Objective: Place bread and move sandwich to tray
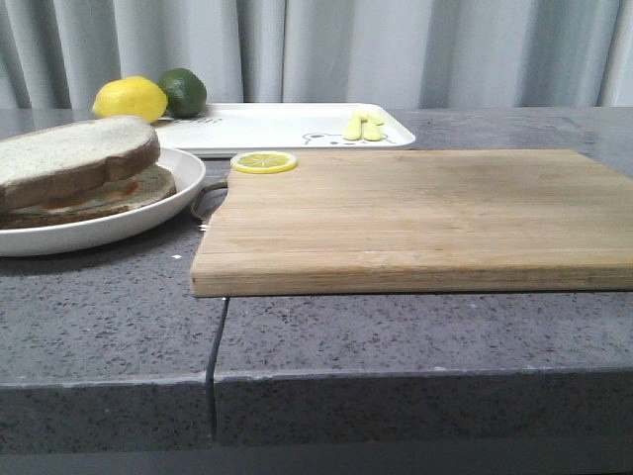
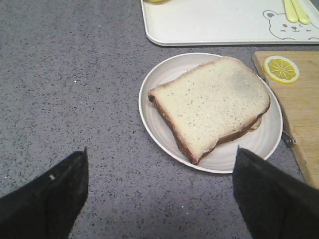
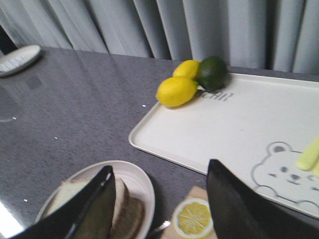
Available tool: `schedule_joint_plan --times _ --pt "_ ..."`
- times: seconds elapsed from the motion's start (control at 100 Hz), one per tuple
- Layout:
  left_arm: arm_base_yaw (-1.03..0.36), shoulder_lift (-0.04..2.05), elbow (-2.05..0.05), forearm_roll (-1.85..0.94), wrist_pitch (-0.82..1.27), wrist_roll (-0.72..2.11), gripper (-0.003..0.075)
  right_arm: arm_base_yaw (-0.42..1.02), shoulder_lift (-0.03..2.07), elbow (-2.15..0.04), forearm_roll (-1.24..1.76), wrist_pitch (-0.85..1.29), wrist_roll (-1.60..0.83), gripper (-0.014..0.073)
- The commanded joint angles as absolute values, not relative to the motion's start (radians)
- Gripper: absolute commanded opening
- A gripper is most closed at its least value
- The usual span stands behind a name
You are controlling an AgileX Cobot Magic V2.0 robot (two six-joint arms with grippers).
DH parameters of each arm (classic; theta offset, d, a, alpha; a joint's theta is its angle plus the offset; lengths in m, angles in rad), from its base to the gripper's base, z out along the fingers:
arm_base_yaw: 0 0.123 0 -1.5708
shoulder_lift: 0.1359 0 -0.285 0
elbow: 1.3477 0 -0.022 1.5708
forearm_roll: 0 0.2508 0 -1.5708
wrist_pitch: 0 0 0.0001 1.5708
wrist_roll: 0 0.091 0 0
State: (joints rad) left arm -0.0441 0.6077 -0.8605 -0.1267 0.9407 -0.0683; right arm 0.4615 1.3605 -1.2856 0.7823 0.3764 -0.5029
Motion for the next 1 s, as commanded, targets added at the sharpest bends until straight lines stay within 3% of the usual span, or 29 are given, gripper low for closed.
schedule_joint_plan --times 0.0,0.41,0.99 --pt "-0.049 0.617 -0.894 -0.139 0.880 -0.069 0.0555 0.428 1.269 -1.311 0.585 0.393 -0.362 0.0426" --pt "-0.049 0.617 -0.894 -0.139 0.880 -0.069 0.0555 0.283 0.882 -1.060 0.062 0.409 -0.052 0.0426" --pt "-0.049 0.617 -0.894 -0.139 0.880 -0.069 0.0555 0.231 0.385 -0.612 -0.006 0.482 -0.028 0.0426"
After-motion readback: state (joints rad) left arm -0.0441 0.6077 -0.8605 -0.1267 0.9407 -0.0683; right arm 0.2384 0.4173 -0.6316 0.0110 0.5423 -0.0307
